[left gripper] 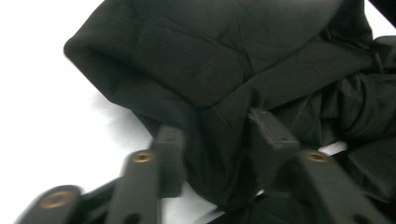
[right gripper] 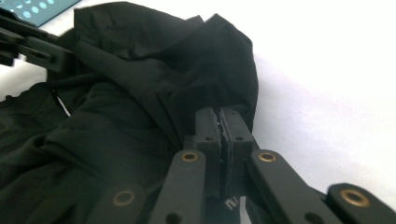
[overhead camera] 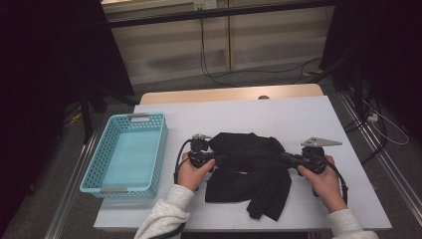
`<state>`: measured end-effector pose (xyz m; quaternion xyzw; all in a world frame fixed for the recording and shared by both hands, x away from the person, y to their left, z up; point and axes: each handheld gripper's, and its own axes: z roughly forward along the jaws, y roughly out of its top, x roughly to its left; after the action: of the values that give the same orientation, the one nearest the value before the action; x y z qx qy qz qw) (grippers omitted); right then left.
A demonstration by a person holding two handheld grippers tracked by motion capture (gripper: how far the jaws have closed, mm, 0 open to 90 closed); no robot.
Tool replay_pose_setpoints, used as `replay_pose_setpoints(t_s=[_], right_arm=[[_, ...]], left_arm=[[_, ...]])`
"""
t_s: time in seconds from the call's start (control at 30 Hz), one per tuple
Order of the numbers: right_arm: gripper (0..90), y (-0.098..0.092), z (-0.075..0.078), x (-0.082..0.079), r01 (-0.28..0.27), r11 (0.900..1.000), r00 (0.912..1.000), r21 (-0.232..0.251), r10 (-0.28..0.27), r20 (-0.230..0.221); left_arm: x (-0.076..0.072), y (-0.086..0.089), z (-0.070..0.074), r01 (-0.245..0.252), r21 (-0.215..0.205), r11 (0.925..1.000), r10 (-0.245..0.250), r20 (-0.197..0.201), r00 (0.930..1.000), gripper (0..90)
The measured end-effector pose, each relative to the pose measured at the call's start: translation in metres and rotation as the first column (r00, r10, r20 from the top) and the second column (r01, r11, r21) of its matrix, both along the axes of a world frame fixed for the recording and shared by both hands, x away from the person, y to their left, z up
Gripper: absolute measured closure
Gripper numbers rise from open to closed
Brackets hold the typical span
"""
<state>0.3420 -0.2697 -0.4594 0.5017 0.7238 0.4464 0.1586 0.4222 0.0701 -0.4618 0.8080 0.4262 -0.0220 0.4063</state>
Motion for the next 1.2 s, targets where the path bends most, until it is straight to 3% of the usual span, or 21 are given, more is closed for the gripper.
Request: replay_pose_setpoints(t_s=[0.17,0.27,0.33,0.43,0.53,0.6,0.73,1.0,1.2], right_arm=[[86.8,-0.005,0.004,-0.001,0.018,1.000,0.9997,0.010,-0.018,0.016],[86.1,-0.012,0.009,-0.003,0.044,0.999,0.9986,0.023,-0.044,0.030],[82.9,-0.016,0.012,-0.004,0.048,0.998,0.9978,0.029,-0.050,0.043],[71.8,-0.017,0.015,-0.003,0.047,0.999,0.9968,0.026,-0.048,0.064],[66.1,-0.019,0.020,-0.001,0.068,0.997,0.9944,0.018,-0.070,0.080],[62.1,-0.019,0.022,0.000,0.076,0.997,0.9932,-0.018,-0.074,0.090],[56.2,-0.018,0.021,0.005,0.082,0.996,0.9930,-0.039,-0.079,0.088],[55.2,-0.018,0.015,0.027,0.097,0.993,0.9927,-0.063,-0.092,0.078],[54.3,0.003,0.008,0.052,0.020,0.996,0.9993,-0.085,-0.017,0.033]], left_arm=[[-0.002,0.005,0.007,0.010,-0.035,0.9993,-0.010,-0.022,0.9997,83.1],[-0.002,0.020,0.017,-0.012,-0.067,0.9977,0.011,-0.017,0.9998,83.8],[-0.003,0.030,0.023,-0.025,-0.066,0.9975,0.024,-0.006,0.9997,83.8],[0.000,0.042,0.026,-0.063,-0.068,0.9957,0.063,-0.003,0.9980,83.8],[0.003,0.049,0.027,-0.088,-0.066,0.9940,0.087,-0.012,0.9961,83.8],[0.005,0.051,0.028,-0.095,-0.063,0.9934,0.095,-0.006,0.9954,83.8],[0.008,0.055,0.026,-0.122,-0.060,0.9907,0.121,-0.017,0.9925,83.7],[0.012,0.059,0.027,-0.144,-0.033,0.9891,0.143,-0.020,0.9895,83.7],[0.014,0.059,0.025,-0.140,-0.025,0.9898,0.140,-0.029,0.9898,83.7]])
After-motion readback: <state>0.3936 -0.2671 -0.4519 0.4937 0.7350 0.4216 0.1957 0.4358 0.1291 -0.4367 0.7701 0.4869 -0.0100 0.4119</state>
